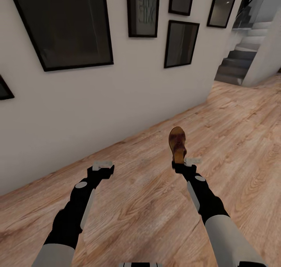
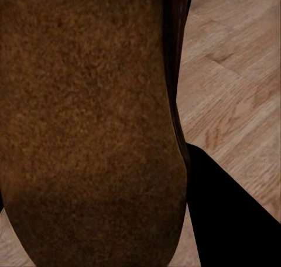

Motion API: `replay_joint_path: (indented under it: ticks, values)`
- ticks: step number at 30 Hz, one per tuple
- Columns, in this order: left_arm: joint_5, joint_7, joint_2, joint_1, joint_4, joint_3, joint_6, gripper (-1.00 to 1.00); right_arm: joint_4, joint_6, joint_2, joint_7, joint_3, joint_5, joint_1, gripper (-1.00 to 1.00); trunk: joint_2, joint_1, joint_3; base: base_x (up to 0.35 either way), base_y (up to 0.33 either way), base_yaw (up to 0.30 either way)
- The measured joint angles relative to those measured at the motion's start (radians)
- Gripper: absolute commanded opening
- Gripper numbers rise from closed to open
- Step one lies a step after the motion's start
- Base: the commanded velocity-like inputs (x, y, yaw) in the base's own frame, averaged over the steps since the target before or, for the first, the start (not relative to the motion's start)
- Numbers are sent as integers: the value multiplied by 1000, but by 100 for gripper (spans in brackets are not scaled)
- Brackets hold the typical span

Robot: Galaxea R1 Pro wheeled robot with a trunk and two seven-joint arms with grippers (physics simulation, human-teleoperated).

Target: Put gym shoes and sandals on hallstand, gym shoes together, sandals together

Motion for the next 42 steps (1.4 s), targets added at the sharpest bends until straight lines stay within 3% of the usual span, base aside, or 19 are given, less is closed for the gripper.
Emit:
replay_joint_path:
  ticks: [12,21,35,42]
  values:
    - [0,0,0,0,0,0,0,100,0,0,0,0,0,0,0,-100,3,-5,66,0,0,0]
    - [0,0,0,0,0,0,0,100,0,0,0,0,0,0,0,-100,65,-40,109,0,0,0]
    - [-1,0,0,0,-2,0,-1,100,0,0,0,0,0,0,0,-100,66,-40,124,0,0,0]
    - [-1,0,0,0,-2,0,-1,100,0,0,0,0,-1,-1,0,-100,17,-13,102,0,0,-1]
